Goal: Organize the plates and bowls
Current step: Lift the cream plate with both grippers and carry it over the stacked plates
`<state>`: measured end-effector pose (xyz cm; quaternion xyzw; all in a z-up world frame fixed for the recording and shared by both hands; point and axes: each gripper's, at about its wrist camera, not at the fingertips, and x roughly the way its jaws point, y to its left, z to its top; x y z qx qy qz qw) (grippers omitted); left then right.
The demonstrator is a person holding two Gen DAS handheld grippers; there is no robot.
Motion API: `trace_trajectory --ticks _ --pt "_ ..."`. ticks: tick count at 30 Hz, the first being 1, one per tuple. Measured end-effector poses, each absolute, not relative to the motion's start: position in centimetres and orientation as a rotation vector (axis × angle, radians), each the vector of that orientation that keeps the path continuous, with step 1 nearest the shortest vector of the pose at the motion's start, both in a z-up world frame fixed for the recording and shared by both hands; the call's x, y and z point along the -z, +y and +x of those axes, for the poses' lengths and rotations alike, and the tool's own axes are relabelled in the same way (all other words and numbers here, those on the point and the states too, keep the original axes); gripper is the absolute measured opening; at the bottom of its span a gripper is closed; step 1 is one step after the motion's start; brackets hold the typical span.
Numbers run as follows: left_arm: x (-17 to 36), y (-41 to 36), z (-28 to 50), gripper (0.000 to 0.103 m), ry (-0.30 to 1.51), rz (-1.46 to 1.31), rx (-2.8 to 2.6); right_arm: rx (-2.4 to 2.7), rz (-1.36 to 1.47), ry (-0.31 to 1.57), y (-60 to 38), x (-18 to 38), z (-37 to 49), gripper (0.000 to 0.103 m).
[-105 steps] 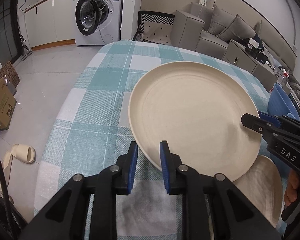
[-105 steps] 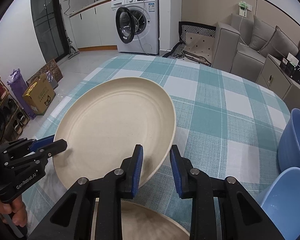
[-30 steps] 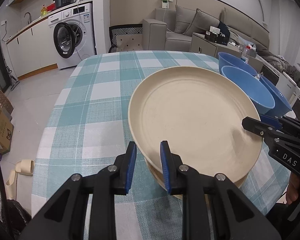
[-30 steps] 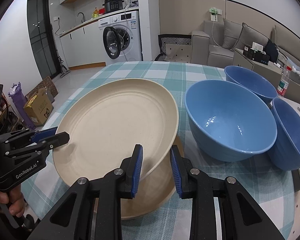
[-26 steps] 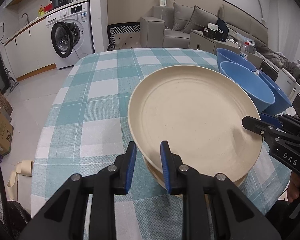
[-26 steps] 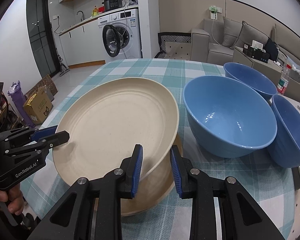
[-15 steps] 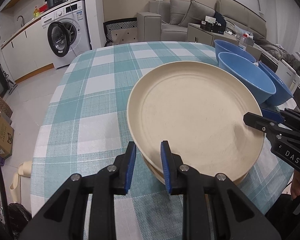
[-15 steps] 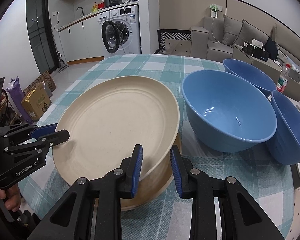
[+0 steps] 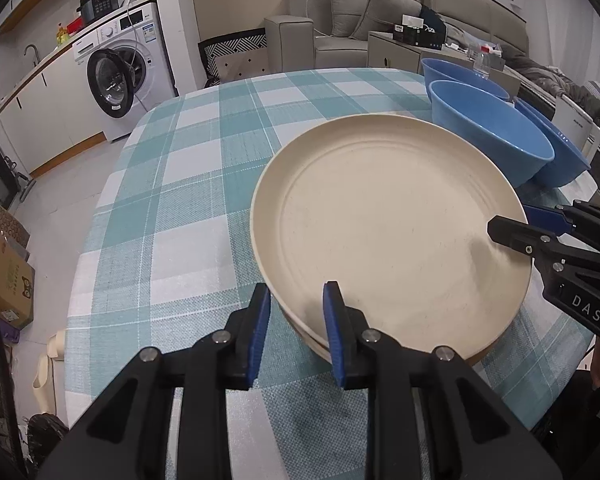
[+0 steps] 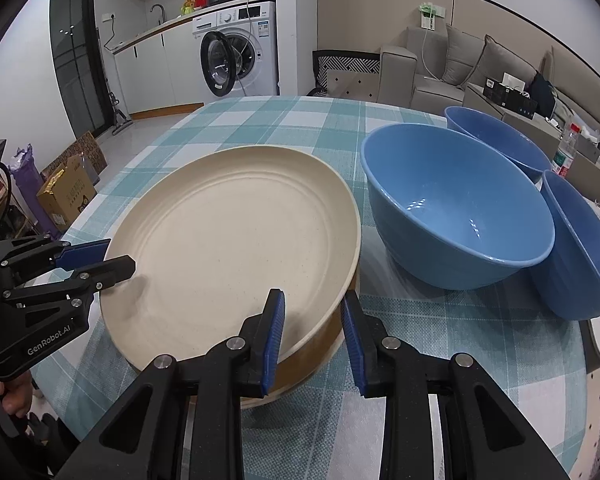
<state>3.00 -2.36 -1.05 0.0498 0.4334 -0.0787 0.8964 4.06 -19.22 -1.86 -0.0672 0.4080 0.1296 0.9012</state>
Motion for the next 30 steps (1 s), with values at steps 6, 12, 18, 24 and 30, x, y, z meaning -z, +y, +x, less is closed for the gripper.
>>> trace_trajectory --ticks 6,12,18,24,30 --pt "1.2 -2.6 2.9 0.025 0.907 0.118 0.161 -0.267 -0.145 0.852 -19.2 2.1 4.1 0.030" --pt "1.3 -2.7 2.9 0.025 0.911 0.134 0.159 -0.265 -0.151 0.857 -19.1 2.2 3.9 0.030" --pt "1.3 -2.9 2.9 0.026 0.918 0.149 0.161 -0.260 -0.159 0.861 -18.9 2.3 3.9 0.030" --pt "1.4 -3.0 2.8 0.027 0.924 0.163 0.165 -0.258 -0.170 0.864 -19.0 2.5 3.6 0.030" --pt "1.6 -3.5 2.6 0.029 0.932 0.187 0.169 -0.255 -0.188 0.871 -18.8 2.7 3.5 0.032"
